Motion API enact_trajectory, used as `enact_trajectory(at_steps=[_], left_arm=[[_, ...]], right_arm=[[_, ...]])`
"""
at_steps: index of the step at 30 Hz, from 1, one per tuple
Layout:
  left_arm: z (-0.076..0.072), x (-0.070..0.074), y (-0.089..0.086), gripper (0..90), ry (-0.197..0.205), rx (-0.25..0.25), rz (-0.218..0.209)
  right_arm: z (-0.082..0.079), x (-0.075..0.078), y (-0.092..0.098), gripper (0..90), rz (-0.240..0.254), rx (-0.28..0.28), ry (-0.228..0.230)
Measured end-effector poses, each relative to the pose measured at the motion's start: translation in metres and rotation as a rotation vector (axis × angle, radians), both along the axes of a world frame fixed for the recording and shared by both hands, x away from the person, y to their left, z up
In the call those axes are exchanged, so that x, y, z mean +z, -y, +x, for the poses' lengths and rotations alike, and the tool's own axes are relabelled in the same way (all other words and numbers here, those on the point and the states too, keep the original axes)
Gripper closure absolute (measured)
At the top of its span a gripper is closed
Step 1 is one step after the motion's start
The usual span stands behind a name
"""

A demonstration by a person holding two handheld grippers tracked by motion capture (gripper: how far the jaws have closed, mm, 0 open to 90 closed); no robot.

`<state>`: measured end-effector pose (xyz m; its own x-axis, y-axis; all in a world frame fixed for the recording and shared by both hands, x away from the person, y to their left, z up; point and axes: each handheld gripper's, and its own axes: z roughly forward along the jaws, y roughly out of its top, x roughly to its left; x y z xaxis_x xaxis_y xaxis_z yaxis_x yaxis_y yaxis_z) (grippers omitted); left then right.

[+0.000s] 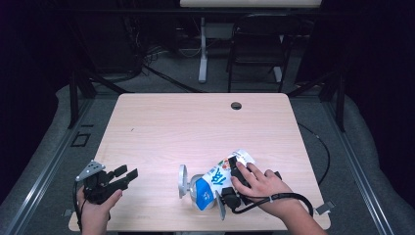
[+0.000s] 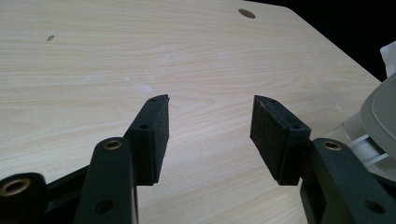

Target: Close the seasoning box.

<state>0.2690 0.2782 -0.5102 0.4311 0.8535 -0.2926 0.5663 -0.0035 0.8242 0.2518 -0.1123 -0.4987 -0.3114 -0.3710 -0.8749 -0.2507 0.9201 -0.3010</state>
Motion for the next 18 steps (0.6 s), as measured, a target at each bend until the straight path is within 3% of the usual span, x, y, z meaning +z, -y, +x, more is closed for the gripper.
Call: enact_trajectory(at_steps=[18], left_arm=[[0.0, -0.0002, -0.0001, 47.8, -0.001, 0.001, 0.0]], right_arm=[[-0.0004, 0.0007, -0.0002, 47.5, -0.008, 0.0, 0.003]])
